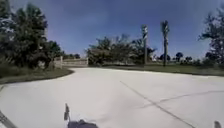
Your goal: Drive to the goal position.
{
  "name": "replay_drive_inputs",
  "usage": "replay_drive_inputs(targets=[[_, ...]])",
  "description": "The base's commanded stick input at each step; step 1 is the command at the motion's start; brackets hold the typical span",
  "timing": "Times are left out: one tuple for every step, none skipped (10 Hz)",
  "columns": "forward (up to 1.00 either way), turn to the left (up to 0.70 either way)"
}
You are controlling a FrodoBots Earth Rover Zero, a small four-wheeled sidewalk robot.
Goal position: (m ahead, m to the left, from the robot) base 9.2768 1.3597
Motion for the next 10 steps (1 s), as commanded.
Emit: replay_drive_inputs(targets=[[0.85, 0.34], [0.85, 0.34], [0.85, 0.34], [0.85, 0.34], [0.85, 0.34], [0.85, 0.34], [0.85, 0.34], [0.85, 0.26], [0.85, 0.0], [0.85, 0.0]])
